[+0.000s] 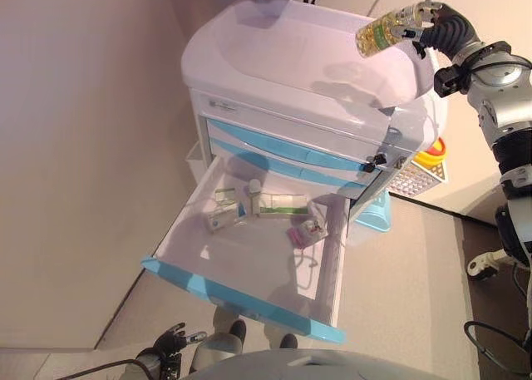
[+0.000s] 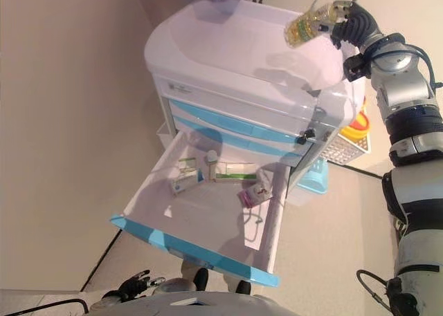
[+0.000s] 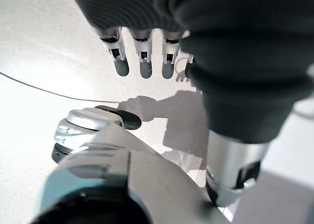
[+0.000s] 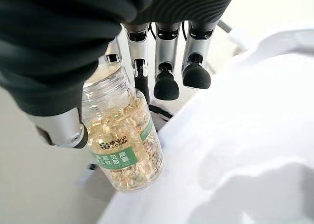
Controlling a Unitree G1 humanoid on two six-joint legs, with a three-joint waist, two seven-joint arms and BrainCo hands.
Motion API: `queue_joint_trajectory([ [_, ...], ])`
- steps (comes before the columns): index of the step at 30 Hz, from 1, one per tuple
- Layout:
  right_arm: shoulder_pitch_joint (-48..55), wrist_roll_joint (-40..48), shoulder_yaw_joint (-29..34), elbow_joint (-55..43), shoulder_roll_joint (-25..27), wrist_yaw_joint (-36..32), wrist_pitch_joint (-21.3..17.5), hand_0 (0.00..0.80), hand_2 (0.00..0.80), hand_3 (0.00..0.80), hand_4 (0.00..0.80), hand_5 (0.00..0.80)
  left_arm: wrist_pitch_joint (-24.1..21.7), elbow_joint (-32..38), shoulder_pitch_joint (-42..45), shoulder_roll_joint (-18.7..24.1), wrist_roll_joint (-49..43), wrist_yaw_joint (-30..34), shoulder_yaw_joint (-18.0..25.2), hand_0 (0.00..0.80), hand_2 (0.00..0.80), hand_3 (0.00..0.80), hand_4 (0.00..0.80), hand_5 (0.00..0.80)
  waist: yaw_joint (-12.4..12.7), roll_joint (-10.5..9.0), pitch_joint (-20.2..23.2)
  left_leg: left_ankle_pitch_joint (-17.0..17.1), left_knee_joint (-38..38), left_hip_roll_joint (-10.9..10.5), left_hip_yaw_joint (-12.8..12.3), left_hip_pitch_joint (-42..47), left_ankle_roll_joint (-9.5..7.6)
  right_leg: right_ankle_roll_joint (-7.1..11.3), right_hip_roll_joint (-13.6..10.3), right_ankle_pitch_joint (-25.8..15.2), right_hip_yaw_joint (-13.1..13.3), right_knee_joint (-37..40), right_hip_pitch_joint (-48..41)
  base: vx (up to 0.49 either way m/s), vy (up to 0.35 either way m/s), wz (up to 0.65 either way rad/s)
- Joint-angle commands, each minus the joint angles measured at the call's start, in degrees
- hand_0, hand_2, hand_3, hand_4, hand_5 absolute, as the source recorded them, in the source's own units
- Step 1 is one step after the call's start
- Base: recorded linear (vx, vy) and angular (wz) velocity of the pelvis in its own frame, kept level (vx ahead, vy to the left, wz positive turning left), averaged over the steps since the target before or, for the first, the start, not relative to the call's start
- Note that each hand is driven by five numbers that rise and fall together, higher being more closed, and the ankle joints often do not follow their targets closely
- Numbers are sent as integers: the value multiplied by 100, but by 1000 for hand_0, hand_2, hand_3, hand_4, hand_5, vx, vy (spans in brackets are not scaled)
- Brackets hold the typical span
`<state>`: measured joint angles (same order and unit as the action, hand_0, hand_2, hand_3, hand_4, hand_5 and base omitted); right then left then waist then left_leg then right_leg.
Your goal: Open the drawer and pick up the medicine
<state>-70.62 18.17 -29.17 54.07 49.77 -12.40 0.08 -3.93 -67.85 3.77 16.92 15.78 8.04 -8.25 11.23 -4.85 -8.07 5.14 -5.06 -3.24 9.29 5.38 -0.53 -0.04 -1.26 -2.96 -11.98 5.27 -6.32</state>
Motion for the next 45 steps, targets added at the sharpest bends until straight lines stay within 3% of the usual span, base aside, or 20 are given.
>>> queue_joint_trajectory([
  [1,-1121,-431,-482,209,478,325,-71,800,800,800,800,800,-95,-242,66,336,117,-54,-367,0,0,0,0,0,312,-308,72,-533,6,-139,144,-21,116,395,-160,218,-44,-51,-249,23,8,23],
  [12,-1612,-1123,-1258,782,796,606,239,800,800,800,800,800,-221,136,-79,620,331,-15,-445,0,0,0,0,0,570,-533,-440,-465,41,-64,306,-423,97,404,-114,136,-151,-27,79,-32,-47,20],
  [29,-1901,-1726,-1956,796,984,-115,82,800,800,800,800,800,-208,437,24,728,459,-26,-471,0,0,0,0,0,456,-542,-569,-451,6,-16,73,-423,86,455,-173,78,-220,-72,147,1,2,2],
  [30,-1927,-1733,-1975,808,982,-131,80,725,725,725,725,725,-204,448,24,731,460,-14,-466,0,0,0,0,0,455,-539,-570,-451,6,-15,61,-421,86,460,-177,74,-225,-75,149,0,0,0],
  [32,-1948,-1746,-2000,802,1003,-174,77,467,467,467,467,467,-186,482,38,744,457,9,-454,0,0,0,0,0,452,-534,-565,-448,6,-8,40,-417,92,468,-185,67,-240,-80,150,0,0,0],
  [33,-1946,-1748,-2002,798,1011,-180,80,47,47,47,47,47,-185,495,46,745,453,9,-453,0,0,0,0,0,452,-534,-563,-446,6,-4,32,-418,95,471,-187,64,-243,-82,153,0,0,0],
  [34,-1961,-1741,-2015,811,1017,-207,81,0,0,0,0,0,-189,499,49,748,444,14,-456,0,0,0,0,0,452,-535,-564,-444,6,2,22,-422,97,473,-189,62,-250,-85,157,0,0,0],
  [45,-1987,-1660,-1964,887,992,77,22,0,0,0,0,0,-194,474,57,754,419,2,-467,0,0,0,0,0,452,-511,-555,-443,6,16,-42,-418,112,492,-199,50,-294,-88,162,-1,-2,2],
])
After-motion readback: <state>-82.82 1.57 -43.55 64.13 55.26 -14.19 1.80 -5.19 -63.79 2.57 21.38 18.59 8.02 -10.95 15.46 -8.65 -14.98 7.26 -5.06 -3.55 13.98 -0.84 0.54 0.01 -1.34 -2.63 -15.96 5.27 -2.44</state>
